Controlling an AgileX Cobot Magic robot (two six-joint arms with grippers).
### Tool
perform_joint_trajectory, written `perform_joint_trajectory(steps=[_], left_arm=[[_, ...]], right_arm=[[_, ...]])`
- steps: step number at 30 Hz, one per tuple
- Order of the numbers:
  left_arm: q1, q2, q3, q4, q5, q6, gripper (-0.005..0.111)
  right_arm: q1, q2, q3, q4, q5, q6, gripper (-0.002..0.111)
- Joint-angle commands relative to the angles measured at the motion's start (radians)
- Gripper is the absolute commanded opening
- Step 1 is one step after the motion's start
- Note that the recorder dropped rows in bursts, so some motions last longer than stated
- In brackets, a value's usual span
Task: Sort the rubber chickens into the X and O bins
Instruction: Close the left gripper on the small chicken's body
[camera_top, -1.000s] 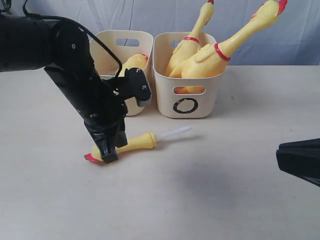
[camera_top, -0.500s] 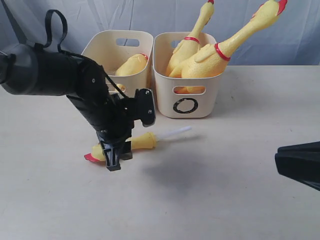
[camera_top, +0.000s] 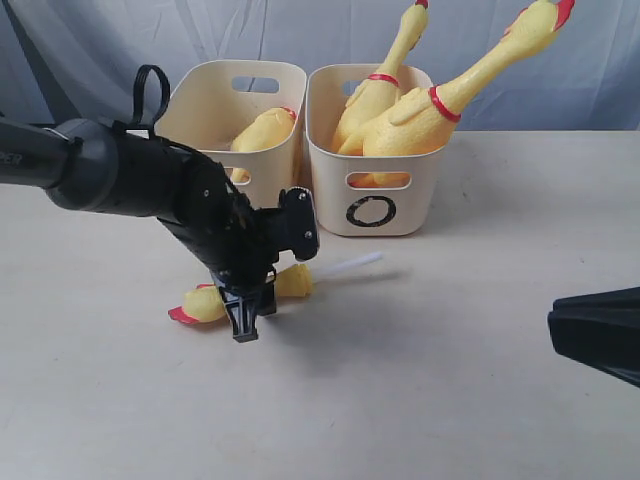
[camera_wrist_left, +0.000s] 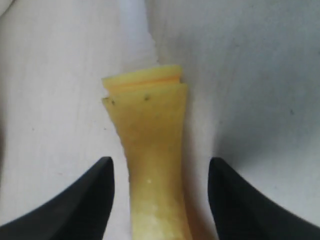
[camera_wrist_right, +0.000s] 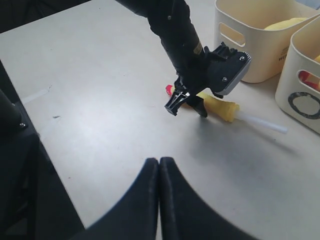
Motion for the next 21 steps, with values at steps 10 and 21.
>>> perform_joint_trajectory(steps=[10,21], left_arm=[[0.024,0.003,0.003,-0.006,-0.021,-0.034,0.034],[0.024,0.003,0.003,-0.003,0.083,-0.034,0.000]], right_arm=[[-0.001,-0.005,0.004,0.002,-0.002,-0.004,0.000],[-0.001,-0.005,0.004,0.004,-0.004,-0.004,0.000]])
